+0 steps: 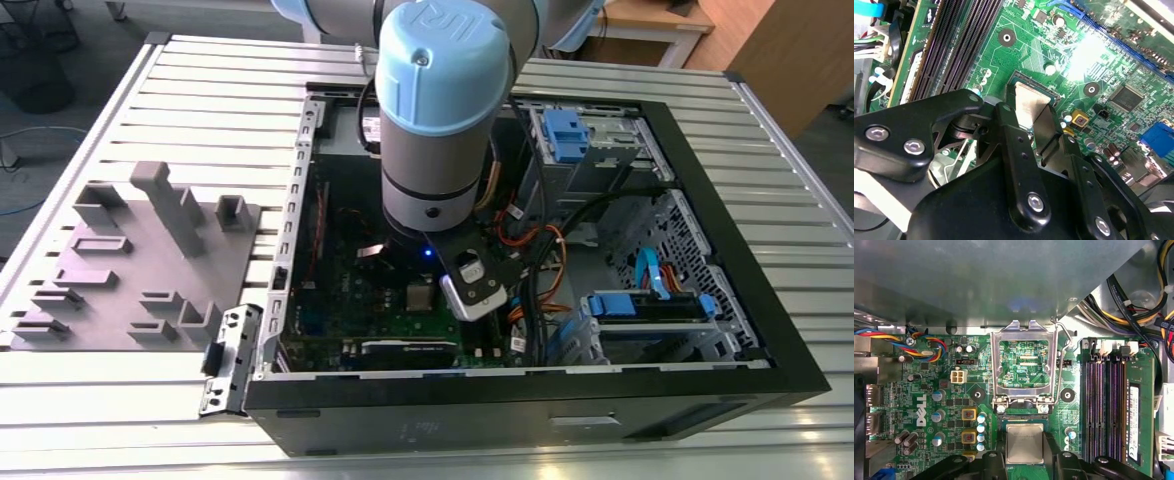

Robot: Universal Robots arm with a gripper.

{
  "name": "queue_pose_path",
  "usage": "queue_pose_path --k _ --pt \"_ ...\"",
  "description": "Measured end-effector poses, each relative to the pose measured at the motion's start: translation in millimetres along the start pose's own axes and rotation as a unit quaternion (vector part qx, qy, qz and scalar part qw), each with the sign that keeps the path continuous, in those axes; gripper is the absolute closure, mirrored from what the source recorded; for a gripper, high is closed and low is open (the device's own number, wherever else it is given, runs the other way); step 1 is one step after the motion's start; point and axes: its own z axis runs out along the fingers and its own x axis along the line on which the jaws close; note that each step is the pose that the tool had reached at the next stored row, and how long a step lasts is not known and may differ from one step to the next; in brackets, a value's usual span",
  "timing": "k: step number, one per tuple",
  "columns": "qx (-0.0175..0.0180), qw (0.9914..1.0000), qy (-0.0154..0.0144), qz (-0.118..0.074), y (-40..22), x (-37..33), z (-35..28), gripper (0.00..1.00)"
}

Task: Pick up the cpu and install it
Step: 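Place the cpu into insertion slot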

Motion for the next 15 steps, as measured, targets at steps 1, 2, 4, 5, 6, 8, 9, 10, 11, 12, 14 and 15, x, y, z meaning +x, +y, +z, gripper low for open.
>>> queue_pose_path --k 1,2,4,5,6,8,9,10,11,12,14,15 --pt "0.0 1.0 0.0 0.0 0.0 0.0 -0.1 0.6" --pt "0.0 1.0 0.0 0.0 0.0 0.0 -0.1 0.6" --pt "0.0 1.0 0.0 0.0 0.0 0.0 -0.3 0.6" --pt "0.0003 1.0 0.0001 0.0 -0.1 0.0 -1.2 0.6" --pt "0.0002 1.0 0.0001 0.0 0.0 0.0 -2.1 0.6" --pt "0.0 1.0 0.0 0.0 0.1 -0.1 -3.6 0.6" --pt "-0.0001 1.0 0.0 0.0 0.1 -0.1 -3.6 0.6" --pt "-0.0001 1.0 0.0 0.0 0.1 -0.1 -3.6 0.6" --pt "-0.0001 1.0 0.0 0.0 0.1 -0.1 -3.6 0.6" --pt "-0.0001 1.0 0.0 0.0 0.1 -0.1 -3.6 0.6" --pt "0.0 1.0 0.0 0.0 0.1 -0.1 -3.6 0.6" --pt "0.0002 1.0 0.0 0.0 0.1 -0.1 -3.4 0.6"
